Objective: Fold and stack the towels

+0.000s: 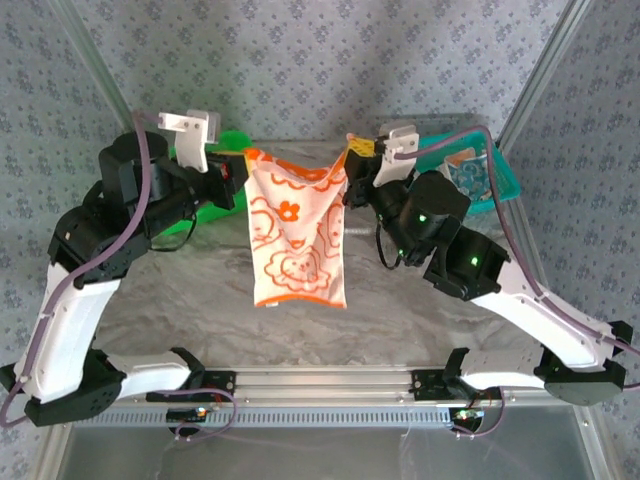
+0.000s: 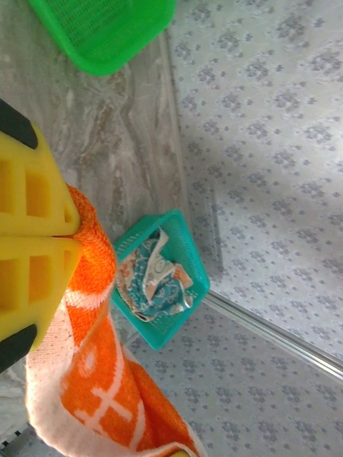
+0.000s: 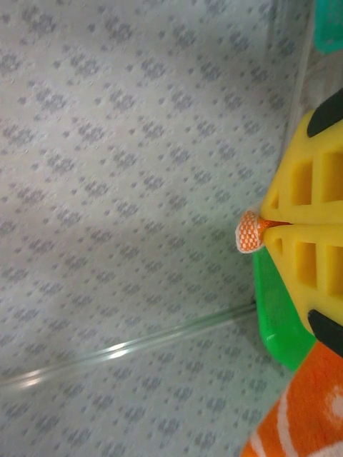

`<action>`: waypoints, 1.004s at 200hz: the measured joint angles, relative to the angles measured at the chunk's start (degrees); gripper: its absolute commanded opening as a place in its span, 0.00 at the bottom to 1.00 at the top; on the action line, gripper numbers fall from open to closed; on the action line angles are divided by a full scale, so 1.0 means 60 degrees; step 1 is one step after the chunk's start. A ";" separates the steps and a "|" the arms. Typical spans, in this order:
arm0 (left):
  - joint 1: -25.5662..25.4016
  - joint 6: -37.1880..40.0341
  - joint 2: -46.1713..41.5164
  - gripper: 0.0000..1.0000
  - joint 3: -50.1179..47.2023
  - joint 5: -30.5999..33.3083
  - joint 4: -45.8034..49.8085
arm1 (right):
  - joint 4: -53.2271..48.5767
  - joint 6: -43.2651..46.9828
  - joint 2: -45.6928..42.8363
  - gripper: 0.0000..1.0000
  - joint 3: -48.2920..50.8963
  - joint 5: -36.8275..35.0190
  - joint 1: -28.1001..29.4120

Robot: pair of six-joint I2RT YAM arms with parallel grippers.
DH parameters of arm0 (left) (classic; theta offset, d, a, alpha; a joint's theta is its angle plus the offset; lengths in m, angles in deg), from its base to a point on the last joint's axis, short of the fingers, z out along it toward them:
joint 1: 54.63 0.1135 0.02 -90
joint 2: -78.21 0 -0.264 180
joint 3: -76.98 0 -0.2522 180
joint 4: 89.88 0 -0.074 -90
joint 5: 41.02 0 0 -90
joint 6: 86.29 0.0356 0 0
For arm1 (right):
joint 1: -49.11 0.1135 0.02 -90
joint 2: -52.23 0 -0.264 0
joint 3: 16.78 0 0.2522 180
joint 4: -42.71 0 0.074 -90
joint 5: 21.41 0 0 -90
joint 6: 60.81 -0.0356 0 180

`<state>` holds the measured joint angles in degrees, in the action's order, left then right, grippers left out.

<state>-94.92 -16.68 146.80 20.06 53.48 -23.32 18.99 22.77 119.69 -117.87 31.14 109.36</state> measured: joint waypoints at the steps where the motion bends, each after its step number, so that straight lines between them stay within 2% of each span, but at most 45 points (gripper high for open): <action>1: 0.0000 -0.0011 0.0000 0.00 -0.0018 0.0007 0.0000 | -0.0036 -0.0007 0.0004 0.00 0.0000 -0.0022 -0.0004; 23: 0.0193 -0.0051 0.0335 0.00 -0.0262 -0.0025 0.0109 | -0.0790 -0.0506 0.0153 0.00 0.0000 -0.0160 -0.0532; 69: 0.1468 -0.0113 0.2248 0.00 -0.0554 -0.1038 -0.0404 | -0.1264 -0.1985 0.1173 0.00 0.0364 0.1526 -0.3377; 98: 0.2175 -0.0084 0.4149 0.00 -0.0222 -0.1701 -0.0845 | -0.0780 -0.2481 0.2809 0.00 0.0335 0.3020 -0.4914; 115: 0.2470 0.0011 0.5599 0.00 0.0597 -0.1949 -0.0907 | -0.0565 -0.2583 0.4113 0.00 -0.0007 0.3716 -0.5563; 157: 0.2881 0.0244 0.8291 0.00 0.2601 -0.2255 -0.0882 | -0.0313 -0.2626 0.6386 0.00 -0.0670 0.4932 -0.6408; 201: 0.2994 0.0240 0.8743 0.00 0.2131 -0.2397 -0.0827 | -0.0058 -0.2750 0.6710 0.00 -0.0390 0.5442 -0.6477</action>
<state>-76.96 -15.23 199.26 32.85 39.09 -28.28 18.65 6.27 159.95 -120.21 63.80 70.49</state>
